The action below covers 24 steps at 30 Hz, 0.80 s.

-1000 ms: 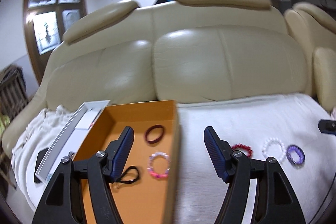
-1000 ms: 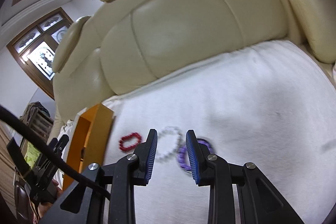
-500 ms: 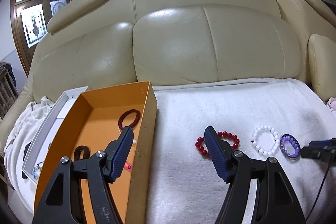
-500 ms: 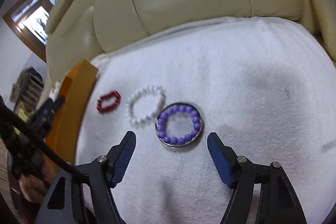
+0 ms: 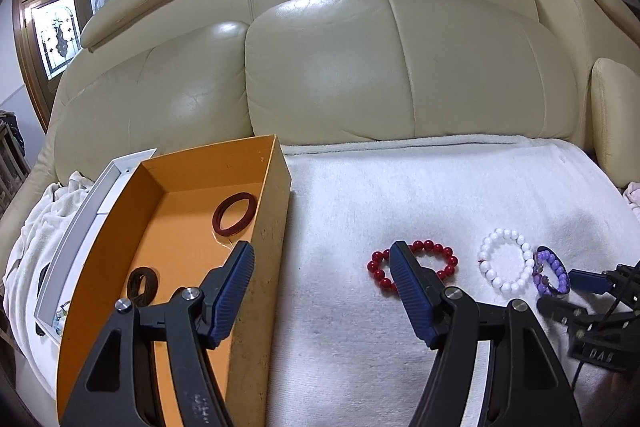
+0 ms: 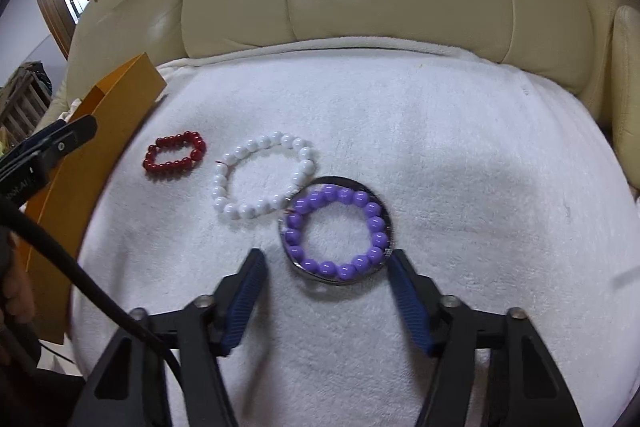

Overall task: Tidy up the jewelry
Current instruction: 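Move the right gripper to the silver bangle around the purple bead bracelet and grasp it, then pull the silver bangle away from the purple bead bracelet with the right gripper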

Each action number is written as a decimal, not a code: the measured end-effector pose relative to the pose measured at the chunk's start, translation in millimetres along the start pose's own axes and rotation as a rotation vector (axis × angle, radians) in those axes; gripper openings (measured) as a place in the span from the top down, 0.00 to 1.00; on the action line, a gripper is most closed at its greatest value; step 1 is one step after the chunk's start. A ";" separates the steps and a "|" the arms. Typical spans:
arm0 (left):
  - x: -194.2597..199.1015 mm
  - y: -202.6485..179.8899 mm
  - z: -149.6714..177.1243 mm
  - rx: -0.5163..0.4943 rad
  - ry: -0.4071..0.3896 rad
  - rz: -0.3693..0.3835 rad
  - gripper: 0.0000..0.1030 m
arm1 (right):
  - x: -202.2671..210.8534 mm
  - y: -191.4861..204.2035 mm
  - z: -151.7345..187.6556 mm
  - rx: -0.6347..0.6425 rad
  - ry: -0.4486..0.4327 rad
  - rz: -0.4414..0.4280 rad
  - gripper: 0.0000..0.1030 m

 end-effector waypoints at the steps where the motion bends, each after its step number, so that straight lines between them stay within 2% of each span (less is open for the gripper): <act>1: -0.6 0.1 0.0 -0.001 0.002 0.000 0.31 | -0.3 -2.3 -0.6 -0.015 0.001 -0.004 0.46; 6: -1.3 -0.7 -0.2 -0.007 0.003 0.000 0.31 | 1.6 -9.6 -1.9 -0.043 0.011 -0.028 0.50; 15: -2.8 -4.3 1.4 -0.024 0.015 0.000 0.31 | 9.3 -21.3 -2.6 -0.075 0.024 -0.062 0.50; 24: -2.9 -4.7 1.9 -0.028 0.023 0.004 0.31 | 13.4 -91.2 -10.2 -0.306 0.022 -0.049 0.50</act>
Point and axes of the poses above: each gripper's, at about its wrist camera, not at the fingertips, and x roughly against the way its jaws point, y to its left, z to its underside, the point moved 6 cm from there along -x, roughly the way its jaws point, and after that the axes turned 11 degrees about z, right-handed, at the moved point
